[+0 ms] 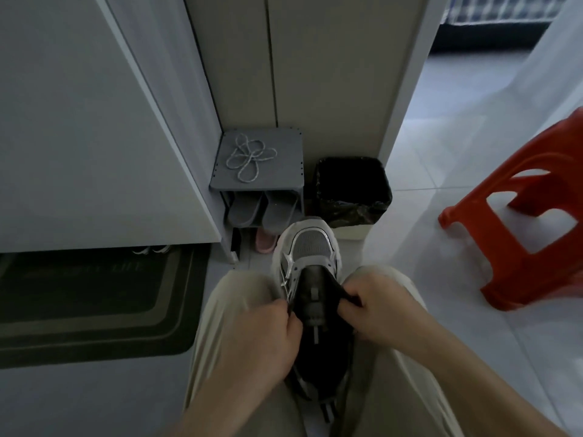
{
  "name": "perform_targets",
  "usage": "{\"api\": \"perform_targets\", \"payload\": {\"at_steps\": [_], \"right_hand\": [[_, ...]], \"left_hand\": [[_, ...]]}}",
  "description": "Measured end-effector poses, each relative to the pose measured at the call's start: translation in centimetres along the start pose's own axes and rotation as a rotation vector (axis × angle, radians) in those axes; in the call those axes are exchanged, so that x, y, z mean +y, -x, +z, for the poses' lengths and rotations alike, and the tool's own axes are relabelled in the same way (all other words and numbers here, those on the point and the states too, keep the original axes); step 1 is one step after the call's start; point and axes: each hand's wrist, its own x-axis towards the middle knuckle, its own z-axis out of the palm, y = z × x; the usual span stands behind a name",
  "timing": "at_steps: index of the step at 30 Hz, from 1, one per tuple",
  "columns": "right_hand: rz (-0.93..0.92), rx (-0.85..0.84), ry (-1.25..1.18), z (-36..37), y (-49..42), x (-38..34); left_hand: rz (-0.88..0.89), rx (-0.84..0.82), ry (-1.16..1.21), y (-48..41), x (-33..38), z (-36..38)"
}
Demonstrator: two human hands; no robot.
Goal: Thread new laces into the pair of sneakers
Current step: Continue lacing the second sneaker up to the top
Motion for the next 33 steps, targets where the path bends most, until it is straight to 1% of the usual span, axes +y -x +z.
{"api": "perform_targets", "payload": {"at_steps": [3, 8, 9, 11, 12, 13, 15, 18, 21, 23, 25, 29, 31, 33], "right_hand": [[0.025, 0.018, -0.009, 0.3, -0.1, -0.3], [0.035, 0.065, -0.018, 0.2, -0.5, -0.6], [0.049, 0.080, -0.067, 0.0, -0.8, -0.2], [0.119, 0.158, -0.303, -0.6, -1.7, 0.8], [0.151, 0.229, -0.409, -0.7, -2.4, 1.3], [0.164, 0.295, -0.448, -0.8, -3.3, 1.7], [0.159, 0.348, -0.379, -0.7, -5.5, 2.1], [0.095, 0.283, -0.313, -0.6, -9.7, 1.0], [0.051, 0.171, -0.303, -0.7, -14.2, -0.7], [0.016, 0.090, -0.328, -0.8, -17.4, -1.2], [0.001, 0.026, -0.297, -0.9, -20.6, -0.7], [0.048, -0.041, -0.209, -0.8, -25.6, 1.4], [0.068, -0.069, -0.205, -0.8, -27.2, 2.5], [0.083, -0.059, -0.211, -0.7, -28.2, 3.3]], "left_hand": [[-0.004, -0.032, 0.026, -0.6, -0.1, -0.2], [0.008, -0.076, -0.058, -1.6, 0.0, -0.4], [0.012, -0.087, -0.069, -1.8, 0.0, -0.8], [0.007, -0.092, -0.046, -2.3, 0.1, -1.8], [0.001, -0.068, 0.013, -2.8, 0.1, -2.5], [-0.006, -0.028, 0.077, -3.6, 0.2, -3.1], [-0.004, 0.078, 0.150, -7.0, 0.1, -4.2], [-0.056, 0.152, 0.215, -15.7, -1.7, -5.2], [-0.179, 0.119, 0.167, -24.0, -4.4, -6.1], [-0.239, 0.122, 0.105, -28.1, -5.9, -6.6], [-0.257, 0.154, 0.073, -31.2, -7.1, -6.5], [-0.306, 0.202, 0.050, -35.9, -9.3, -5.3], [-0.345, 0.207, -0.018, -37.5, -10.2, -4.7], [-0.364, 0.208, -0.137, -38.5, -10.7, -4.1]]}}
